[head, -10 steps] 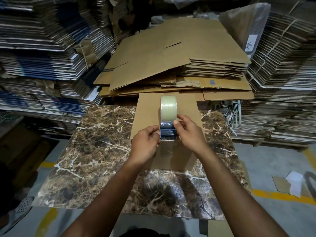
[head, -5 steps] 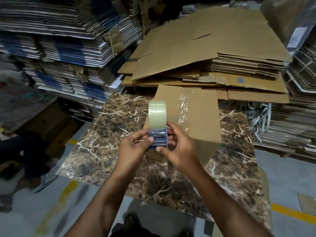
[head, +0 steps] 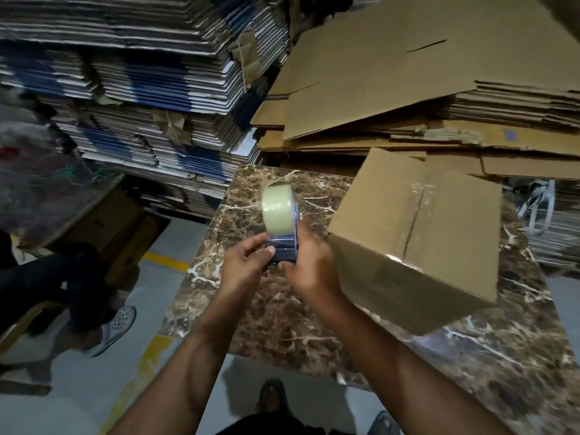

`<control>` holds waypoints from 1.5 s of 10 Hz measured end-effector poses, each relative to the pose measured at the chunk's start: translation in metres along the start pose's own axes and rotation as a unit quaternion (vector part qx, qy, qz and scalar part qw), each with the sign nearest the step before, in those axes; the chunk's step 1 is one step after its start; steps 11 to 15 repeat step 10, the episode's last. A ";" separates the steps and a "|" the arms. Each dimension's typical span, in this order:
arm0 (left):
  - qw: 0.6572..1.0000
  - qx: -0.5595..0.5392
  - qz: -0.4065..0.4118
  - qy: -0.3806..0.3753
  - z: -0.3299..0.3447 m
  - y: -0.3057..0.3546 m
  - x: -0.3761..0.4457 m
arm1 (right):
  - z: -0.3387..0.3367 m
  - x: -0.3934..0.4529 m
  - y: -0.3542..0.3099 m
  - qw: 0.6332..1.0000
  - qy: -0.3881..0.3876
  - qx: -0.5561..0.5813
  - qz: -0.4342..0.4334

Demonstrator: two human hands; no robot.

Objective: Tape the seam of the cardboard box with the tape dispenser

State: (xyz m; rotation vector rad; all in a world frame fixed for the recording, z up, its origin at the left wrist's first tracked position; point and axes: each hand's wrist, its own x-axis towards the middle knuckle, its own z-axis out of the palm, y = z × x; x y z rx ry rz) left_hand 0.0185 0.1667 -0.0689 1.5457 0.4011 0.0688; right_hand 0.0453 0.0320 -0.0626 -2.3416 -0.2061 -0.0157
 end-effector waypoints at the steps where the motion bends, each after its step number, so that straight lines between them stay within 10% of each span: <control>1: 0.999 0.041 -0.016 -0.014 -0.018 -0.033 0.029 | 0.046 0.011 0.007 0.998 -0.012 0.010 0.063; 7: 0.935 0.320 0.043 -0.149 -0.055 -0.114 0.102 | 0.136 0.035 0.083 0.965 -0.167 0.142 0.145; 9: 0.950 0.308 0.038 -0.041 -0.055 -0.100 0.074 | 0.083 -0.006 0.042 0.977 -0.125 0.072 0.155; 15: 0.941 0.317 0.095 -0.072 -0.049 -0.093 0.058 | 0.061 -0.027 0.040 0.984 -0.090 0.027 0.155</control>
